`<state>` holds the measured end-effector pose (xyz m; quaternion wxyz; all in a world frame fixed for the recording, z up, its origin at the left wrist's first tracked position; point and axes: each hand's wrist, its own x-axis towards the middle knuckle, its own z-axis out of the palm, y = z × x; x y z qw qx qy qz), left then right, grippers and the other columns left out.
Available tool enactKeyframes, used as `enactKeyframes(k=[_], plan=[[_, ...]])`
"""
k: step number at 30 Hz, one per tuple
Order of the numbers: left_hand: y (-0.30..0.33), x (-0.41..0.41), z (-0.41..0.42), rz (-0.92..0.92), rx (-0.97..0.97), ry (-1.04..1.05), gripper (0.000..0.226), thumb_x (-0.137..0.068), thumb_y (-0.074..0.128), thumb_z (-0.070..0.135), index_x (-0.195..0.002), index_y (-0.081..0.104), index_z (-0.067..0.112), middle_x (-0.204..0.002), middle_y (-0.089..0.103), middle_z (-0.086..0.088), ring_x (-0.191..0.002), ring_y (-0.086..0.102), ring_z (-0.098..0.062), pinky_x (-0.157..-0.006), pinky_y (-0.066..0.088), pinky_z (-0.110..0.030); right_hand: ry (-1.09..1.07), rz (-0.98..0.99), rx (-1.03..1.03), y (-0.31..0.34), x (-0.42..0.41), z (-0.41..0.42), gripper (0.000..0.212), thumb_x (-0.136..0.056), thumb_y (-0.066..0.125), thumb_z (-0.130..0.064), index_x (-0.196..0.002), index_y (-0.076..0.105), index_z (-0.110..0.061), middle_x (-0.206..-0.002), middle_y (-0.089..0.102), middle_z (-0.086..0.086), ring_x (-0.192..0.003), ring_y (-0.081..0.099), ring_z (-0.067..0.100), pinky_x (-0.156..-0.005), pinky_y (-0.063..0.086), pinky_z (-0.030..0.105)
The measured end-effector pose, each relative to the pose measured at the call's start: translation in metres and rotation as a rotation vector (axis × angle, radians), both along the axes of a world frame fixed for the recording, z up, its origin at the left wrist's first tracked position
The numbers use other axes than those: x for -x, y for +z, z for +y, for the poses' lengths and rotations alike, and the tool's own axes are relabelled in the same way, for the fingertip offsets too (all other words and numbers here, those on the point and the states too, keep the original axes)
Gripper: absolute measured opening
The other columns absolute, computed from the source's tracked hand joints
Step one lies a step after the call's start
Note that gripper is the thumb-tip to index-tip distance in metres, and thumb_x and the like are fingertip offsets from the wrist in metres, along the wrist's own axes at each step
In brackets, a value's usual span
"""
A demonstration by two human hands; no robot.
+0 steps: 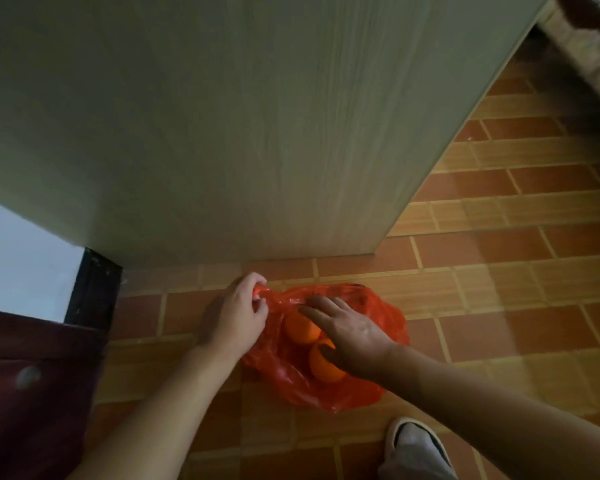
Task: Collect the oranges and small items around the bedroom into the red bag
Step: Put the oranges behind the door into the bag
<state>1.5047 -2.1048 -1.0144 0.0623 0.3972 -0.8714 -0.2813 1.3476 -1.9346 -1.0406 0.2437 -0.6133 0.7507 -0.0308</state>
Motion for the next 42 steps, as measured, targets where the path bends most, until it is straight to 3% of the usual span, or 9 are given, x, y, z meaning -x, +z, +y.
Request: enactKeyframes(k=[6, 11, 16, 19, 25, 28, 33, 37, 42], plan=[[0.003, 0.004, -0.003, 0.047, 0.034, -0.013, 0.014, -0.093, 0.070, 0.022, -0.089, 0.058, 0.028, -0.080, 0.059, 0.013, -0.071, 0.058, -0.011, -0.054, 0.040, -0.023, -0.095, 0.041, 0.006, 0.005, 0.018, 0.021, 0.076, -0.094, 0.068, -0.040, -0.158, 0.027, -0.034, -0.161, 0.030, -0.003, -0.146, 0.033, 0.024, -0.115, 0.041, 0.041], [0.004, 0.017, 0.004, 0.100, 0.060, -0.025, 0.015, -0.089, 0.073, 0.022, -0.086, 0.060, 0.027, -0.080, 0.063, 0.008, -0.072, 0.062, -0.021, -0.058, 0.051, -0.035, -0.197, 0.078, -0.006, 0.018, 0.031, 0.056, 0.073, -0.089, 0.059, -0.057, -0.154, 0.033, -0.033, -0.156, 0.034, -0.004, -0.140, 0.037, 0.024, -0.112, 0.043, 0.047], [0.003, 0.039, 0.020, 0.150, 0.049, -0.090, 0.013, -0.089, 0.074, 0.022, -0.086, 0.062, 0.027, -0.077, 0.062, 0.009, -0.069, 0.059, -0.020, -0.052, 0.036, -0.026, -0.204, 0.092, -0.085, 0.010, 0.031, 0.084, 0.079, -0.082, 0.062, -0.066, -0.150, 0.040, -0.032, -0.146, 0.040, -0.005, -0.133, 0.042, 0.025, -0.106, 0.046, 0.045], [0.000, 0.053, 0.030, 0.154, 0.025, -0.140, 0.012, -0.088, 0.073, 0.025, -0.087, 0.062, 0.028, -0.078, 0.062, 0.010, -0.074, 0.062, -0.022, -0.057, 0.048, -0.032, -0.232, 0.075, -0.071, 0.011, 0.029, 0.093, 0.077, -0.082, 0.061, -0.069, -0.147, 0.045, -0.030, -0.144, 0.042, -0.005, -0.131, 0.043, 0.023, -0.106, 0.046, 0.045], [-0.005, 0.066, 0.045, 0.134, 0.021, -0.229, 0.014, -0.090, 0.074, 0.024, -0.087, 0.061, 0.029, -0.080, 0.061, 0.011, -0.074, 0.059, -0.016, -0.054, 0.036, -0.023, -0.421, 0.049, -0.120, 0.013, 0.037, 0.096, 0.095, -0.083, 0.075, -0.055, -0.157, 0.019, -0.032, -0.158, 0.024, 0.002, -0.139, 0.036, 0.030, -0.112, 0.043, 0.048], [-0.008, 0.067, 0.046, 0.121, 0.008, -0.240, 0.015, -0.090, 0.075, 0.024, -0.088, 0.061, 0.029, -0.079, 0.059, 0.012, -0.074, 0.058, -0.015, -0.054, 0.038, -0.023, -0.581, -0.081, -0.176, 0.012, 0.043, 0.095, 0.091, -0.084, 0.076, -0.037, -0.155, 0.020, -0.029, -0.143, 0.042, 0.003, -0.120, 0.054, 0.027, -0.093, 0.053, 0.037], [-0.008, 0.069, 0.047, 0.120, -0.001, -0.235, 0.014, -0.090, 0.075, 0.022, -0.089, 0.062, 0.028, -0.081, 0.060, 0.011, -0.075, 0.060, -0.015, -0.054, 0.039, -0.022, -0.689, -0.148, -0.168, 0.009, 0.048, 0.093, 0.027, -0.089, 0.063, -0.013, -0.114, 0.064, -0.022, -0.092, 0.067, -0.004, -0.071, 0.061, 0.011, -0.055, 0.050, 0.019], [-0.001, 0.067, 0.050, 0.138, -0.007, -0.191, 0.013, -0.090, 0.075, 0.020, -0.090, 0.064, 0.027, -0.083, 0.063, 0.010, -0.076, 0.061, -0.016, -0.056, 0.044, -0.024, -0.766, -0.140, -0.044, 0.020, 0.052, 0.083, 0.012, -0.091, 0.061, -0.020, -0.079, 0.060, -0.025, -0.071, 0.061, -0.006, -0.059, 0.057, 0.011, -0.048, 0.041, 0.022], [0.037, 0.049, 0.072, 0.154, -0.092, 0.038, 0.012, -0.089, 0.074, 0.021, -0.088, 0.064, 0.028, -0.084, 0.062, 0.009, -0.077, 0.061, -0.017, -0.059, 0.048, -0.031, -0.968, -0.155, 0.079, 0.056, 0.043, 0.070, 0.015, -0.086, 0.062, -0.029, -0.074, 0.063, -0.020, -0.061, 0.062, -0.002, -0.054, 0.056, 0.015, -0.048, 0.040, 0.032]])
